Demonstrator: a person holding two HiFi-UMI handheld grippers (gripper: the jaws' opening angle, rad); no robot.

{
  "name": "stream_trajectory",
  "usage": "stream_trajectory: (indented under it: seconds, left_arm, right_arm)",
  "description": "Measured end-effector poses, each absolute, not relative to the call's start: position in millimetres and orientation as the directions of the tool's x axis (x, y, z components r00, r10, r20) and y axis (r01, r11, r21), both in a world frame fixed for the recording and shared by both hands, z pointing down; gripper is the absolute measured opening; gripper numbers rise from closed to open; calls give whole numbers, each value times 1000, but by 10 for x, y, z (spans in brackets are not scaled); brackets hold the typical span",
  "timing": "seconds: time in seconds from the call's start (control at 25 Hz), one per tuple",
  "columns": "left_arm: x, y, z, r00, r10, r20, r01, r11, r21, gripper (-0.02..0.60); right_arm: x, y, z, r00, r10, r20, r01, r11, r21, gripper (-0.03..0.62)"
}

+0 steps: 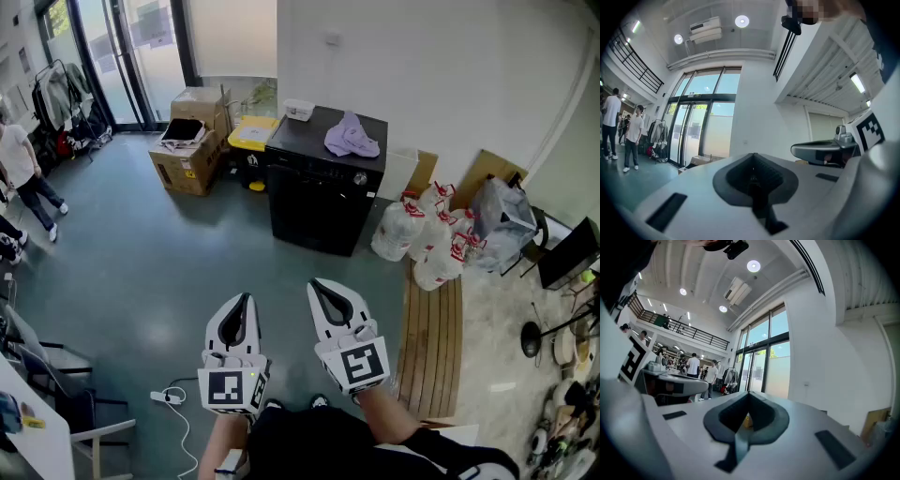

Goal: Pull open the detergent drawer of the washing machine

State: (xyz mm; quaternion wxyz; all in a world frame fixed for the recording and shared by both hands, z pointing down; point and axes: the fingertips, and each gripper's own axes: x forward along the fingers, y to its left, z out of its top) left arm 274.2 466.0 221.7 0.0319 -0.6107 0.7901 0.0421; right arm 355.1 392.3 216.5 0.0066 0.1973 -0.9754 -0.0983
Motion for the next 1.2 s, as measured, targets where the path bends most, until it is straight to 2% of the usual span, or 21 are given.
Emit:
stream_trajectory:
  seconds: [0.32,0.36,0.4,0.44,0.48,0.56,0.64,0.76,1.2]
  left_arm:
    - [2756,4750,2322,-229,-969,-95,-973,227,36,25]
    - [2743,4754,2384,-228,-971,-76,-973,226,39,26]
    - [2719,4760,2450,-227,-972,-55,-973,225,44,33]
    - [2690,4769,2516,-225,-974,-37,-973,223,52,68]
    - [2660,4783,2581,-222,-975,-24,-973,221,60,131]
    - [2595,4817,2679,-219,-976,-11,-973,218,82,226]
    - [2524,4842,2708,-215,-977,-8,-972,213,102,255]
    - [2412,4886,2682,-205,-979,-9,-972,203,117,270]
    - [2020,4959,2745,-170,-985,-31,-978,165,128,268]
  right_arm:
    - [3506,4061,2294,-929,-371,4,-368,923,118,9]
    - [3509,4060,2343,-927,-374,15,-370,922,111,17]
    - [3510,4055,2392,-926,-377,27,-373,922,105,54]
    - [3511,4049,2439,-923,-382,39,-377,921,100,97]
    - [3513,4044,2482,-920,-389,49,-383,919,96,127]
    - [3516,4047,2538,-914,-401,57,-396,914,90,161]
    - [3498,4056,2546,-911,-408,58,-403,911,84,189]
    - [3421,4098,2537,-908,-415,63,-409,908,85,216]
    - [3034,4206,2708,-891,-446,81,-438,893,100,236]
